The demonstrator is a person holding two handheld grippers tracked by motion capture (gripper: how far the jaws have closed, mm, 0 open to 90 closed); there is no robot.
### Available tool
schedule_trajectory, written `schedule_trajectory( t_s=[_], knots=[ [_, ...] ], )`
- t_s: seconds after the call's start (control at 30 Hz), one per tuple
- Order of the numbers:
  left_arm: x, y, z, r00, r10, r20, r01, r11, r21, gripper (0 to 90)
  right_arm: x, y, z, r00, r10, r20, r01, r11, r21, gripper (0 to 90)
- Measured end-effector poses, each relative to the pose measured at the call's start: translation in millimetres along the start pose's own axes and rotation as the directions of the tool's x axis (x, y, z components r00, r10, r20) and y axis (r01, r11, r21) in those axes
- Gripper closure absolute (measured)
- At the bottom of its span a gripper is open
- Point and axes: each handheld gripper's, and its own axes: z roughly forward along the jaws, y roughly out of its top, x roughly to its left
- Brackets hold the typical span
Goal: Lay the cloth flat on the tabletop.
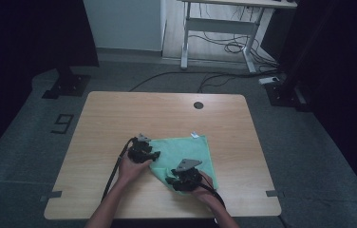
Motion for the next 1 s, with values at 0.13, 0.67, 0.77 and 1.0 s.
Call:
schedule_trajectory(
  t_s=[0.13, 0.67, 0.77, 1.0],
  knots=[
    [-0.2, 0.2, 0.1, 1.0000, 0.003, -0.002, -0.003, 1.0000, 0.000, 51.2, 6.8, 3.0, 2.7, 0.9973, -0.049, 0.056, 0.048, 0.999, 0.022, 62.6],
    [-0.4, 1.5, 0.1, 1.0000, 0.003, -0.002, -0.003, 0.9999, 0.010, 51.2, 45.3, 13.5, -6.1, 0.9856, 0.037, -0.165, -0.050, 0.996, -0.076, 84.3],
    [-0.6, 1.8, -0.5, 1.0000, 0.005, -0.001, -0.005, 0.9998, 0.017, 51.1, 62.3, 12.5, 8.3, 0.9879, -0.013, -0.155, 0.008, 0.999, -0.036, 84.2],
    [0.5, 1.7, -0.5, 1.0000, -0.002, 0.007, 0.002, 0.9999, 0.014, 51.1, 72.1, 12.8, 24.4, 0.9870, -0.020, -0.159, 0.020, 1.000, -0.004, 82.3]
  ],
)
